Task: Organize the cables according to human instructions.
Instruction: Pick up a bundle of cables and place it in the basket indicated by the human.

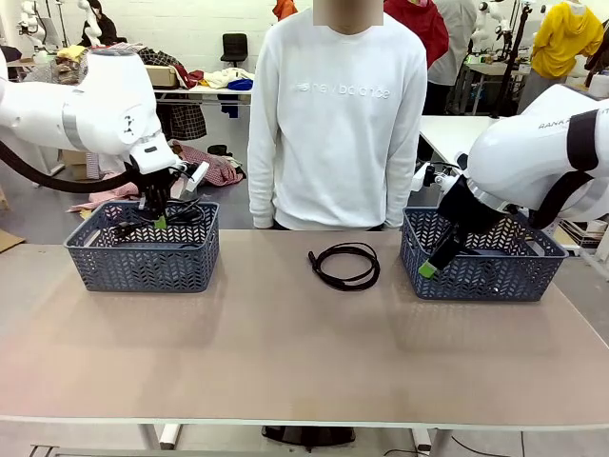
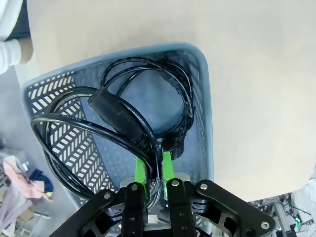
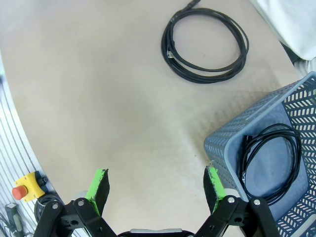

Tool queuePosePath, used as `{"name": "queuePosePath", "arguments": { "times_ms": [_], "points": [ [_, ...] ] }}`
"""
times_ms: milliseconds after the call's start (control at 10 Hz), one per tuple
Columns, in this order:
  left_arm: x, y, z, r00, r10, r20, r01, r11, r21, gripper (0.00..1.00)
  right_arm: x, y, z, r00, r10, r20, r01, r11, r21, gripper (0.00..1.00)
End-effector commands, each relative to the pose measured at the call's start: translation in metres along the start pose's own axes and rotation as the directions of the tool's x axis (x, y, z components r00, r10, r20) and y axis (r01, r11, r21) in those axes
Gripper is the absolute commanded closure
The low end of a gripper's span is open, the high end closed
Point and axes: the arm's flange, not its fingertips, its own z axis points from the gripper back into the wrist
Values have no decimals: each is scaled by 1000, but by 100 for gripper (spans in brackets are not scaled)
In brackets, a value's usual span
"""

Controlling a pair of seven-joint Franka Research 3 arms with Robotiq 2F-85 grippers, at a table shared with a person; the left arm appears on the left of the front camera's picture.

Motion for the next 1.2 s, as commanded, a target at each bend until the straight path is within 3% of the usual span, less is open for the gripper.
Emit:
{"name": "queuePosePath", "arguments": {
  "times_ms": [0, 500, 800, 900, 1100],
  "points": [
    [-5, 5, -2, 1000, 8, 30, -9, 1000, 18, 85, 2, -1, 1, 1000, -2, 1, 2, 1000, -3, 0],
    [-5, 8, -5, 999, -5, 37, 5, 1000, -10, 40, 2, -1, 1, 1000, -2, 1, 2, 1000, -3, 0],
    [-8, 8, 4, 999, 2, 50, 1, 998, -60, 7, 2, -1, 1, 1000, -2, 1, 2, 1000, -3, 0],
    [-9, 8, 6, 999, 3, 51, 0, 997, -71, 1, 2, -1, 1, 1000, -2, 1, 2, 1000, -3, 0],
    [-9, 7, 9, 998, -1, 64, 7, 995, -95, 0, 2, -1, 1, 1000, -2, 1, 2, 1000, -3, 0]
  ]
}}
